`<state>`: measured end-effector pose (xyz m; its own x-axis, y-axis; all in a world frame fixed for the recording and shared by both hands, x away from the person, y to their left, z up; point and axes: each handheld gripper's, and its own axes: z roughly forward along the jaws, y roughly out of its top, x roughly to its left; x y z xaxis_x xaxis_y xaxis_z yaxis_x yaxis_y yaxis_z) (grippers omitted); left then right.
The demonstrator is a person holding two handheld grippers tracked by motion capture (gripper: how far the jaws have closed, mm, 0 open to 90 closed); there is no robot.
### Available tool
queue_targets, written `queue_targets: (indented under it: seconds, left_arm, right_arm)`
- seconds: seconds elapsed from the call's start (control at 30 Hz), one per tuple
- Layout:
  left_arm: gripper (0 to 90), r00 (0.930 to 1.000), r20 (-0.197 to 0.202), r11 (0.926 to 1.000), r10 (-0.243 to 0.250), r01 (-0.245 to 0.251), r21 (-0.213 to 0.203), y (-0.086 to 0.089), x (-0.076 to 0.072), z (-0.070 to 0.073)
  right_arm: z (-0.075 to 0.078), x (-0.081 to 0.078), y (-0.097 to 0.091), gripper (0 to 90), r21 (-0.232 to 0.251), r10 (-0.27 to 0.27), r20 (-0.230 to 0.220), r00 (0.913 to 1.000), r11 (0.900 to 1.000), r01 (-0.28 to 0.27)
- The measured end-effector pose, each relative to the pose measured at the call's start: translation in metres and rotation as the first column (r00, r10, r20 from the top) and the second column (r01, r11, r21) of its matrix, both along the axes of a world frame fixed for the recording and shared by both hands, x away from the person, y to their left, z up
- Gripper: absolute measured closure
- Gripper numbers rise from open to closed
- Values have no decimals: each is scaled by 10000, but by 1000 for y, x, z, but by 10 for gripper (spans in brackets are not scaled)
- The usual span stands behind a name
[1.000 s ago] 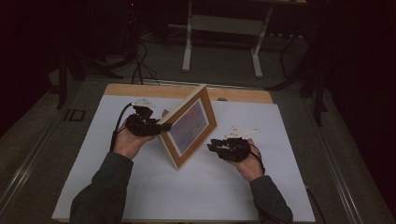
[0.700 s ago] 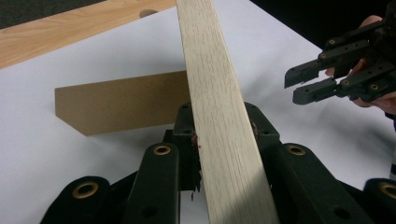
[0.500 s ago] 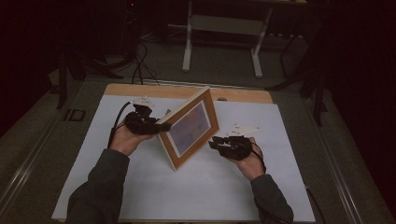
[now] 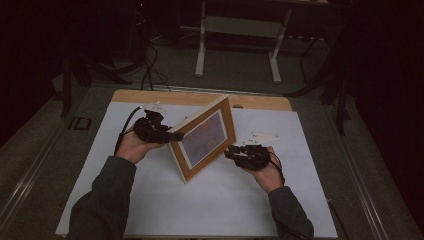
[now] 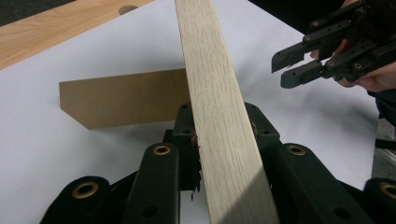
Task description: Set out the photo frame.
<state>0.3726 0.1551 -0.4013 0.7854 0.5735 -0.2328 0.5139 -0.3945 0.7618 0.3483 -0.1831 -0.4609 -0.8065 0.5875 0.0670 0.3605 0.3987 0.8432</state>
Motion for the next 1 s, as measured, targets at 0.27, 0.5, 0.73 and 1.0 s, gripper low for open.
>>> queue_targets:
  seconds: [0.27,0.5,0.73,1.0]
  left_arm:
    - [722,9994,102,9995,-328,328,-35,-2,1,0]
    - [723,9973,197,9975,-706,707,-35,-4,1,0]
    - [724,9932,149,9931,-1156,1159,-201,-5,3,-1]
    - [724,9932,250,9931,-1135,1142,-259,-5,1,-2]
  right_arm:
    - [1,1,-2,695,88,-138,14,9999,9999,137]
    - [3,4,-6,693,94,-306,50,9995,9995,305]
    - [7,12,-14,691,157,-746,19,9972,9971,746]
    - [9,22,-24,688,346,-1348,96,9908,9903,1344]
